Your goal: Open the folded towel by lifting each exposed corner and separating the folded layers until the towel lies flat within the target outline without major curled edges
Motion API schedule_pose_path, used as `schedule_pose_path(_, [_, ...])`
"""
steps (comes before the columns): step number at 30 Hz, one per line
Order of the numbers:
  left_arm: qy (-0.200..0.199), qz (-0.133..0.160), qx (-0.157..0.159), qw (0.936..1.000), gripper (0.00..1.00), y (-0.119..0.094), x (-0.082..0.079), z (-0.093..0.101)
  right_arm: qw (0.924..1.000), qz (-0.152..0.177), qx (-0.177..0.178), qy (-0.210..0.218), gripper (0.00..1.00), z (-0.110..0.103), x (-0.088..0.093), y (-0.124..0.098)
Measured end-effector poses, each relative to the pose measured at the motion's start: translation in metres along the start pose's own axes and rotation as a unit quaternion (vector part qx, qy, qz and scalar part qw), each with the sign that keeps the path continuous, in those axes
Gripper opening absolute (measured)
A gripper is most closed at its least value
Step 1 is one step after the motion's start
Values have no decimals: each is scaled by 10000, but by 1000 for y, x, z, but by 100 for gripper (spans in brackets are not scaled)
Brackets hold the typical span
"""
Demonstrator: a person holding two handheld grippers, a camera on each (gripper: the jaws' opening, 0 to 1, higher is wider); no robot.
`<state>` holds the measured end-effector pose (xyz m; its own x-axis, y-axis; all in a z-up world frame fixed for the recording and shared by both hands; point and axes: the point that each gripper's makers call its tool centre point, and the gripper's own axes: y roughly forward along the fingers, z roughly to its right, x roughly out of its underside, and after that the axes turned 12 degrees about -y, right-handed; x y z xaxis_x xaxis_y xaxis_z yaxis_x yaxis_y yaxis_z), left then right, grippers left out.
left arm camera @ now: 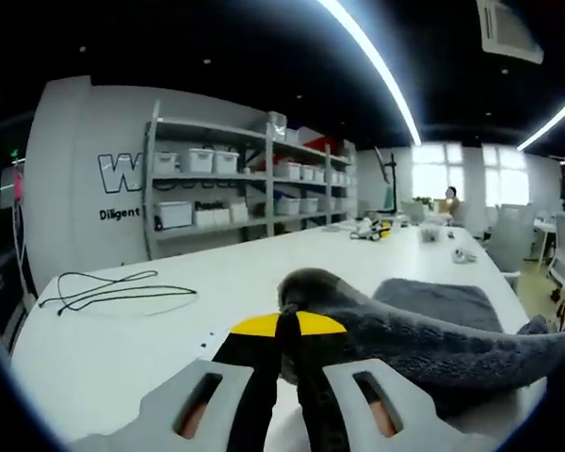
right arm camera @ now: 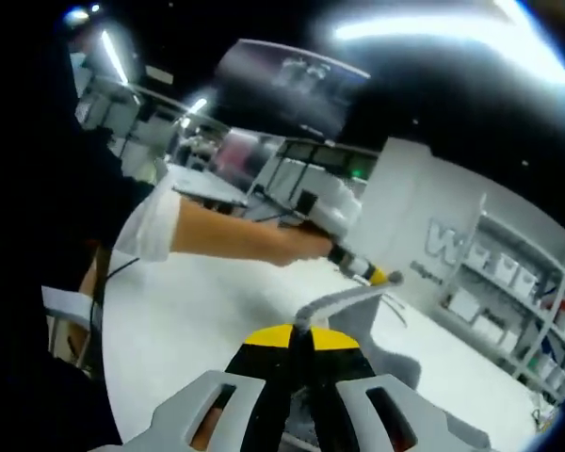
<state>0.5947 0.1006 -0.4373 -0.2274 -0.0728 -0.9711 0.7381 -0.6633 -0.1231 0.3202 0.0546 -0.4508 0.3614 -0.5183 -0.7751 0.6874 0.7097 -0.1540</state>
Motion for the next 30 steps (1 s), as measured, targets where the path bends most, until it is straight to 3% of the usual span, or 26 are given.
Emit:
schedule_pose_path(9, [-6, 57, -43, 10000, 4, -12, -8, -11, 9998, 89, -155, -65, 0, -9, -14, 19])
schedule_pose_path(30, [-56, -54, -196, 9998, 4, -34, 6, -58, 9976, 376, -545, -201, 0, -35, -29, 60])
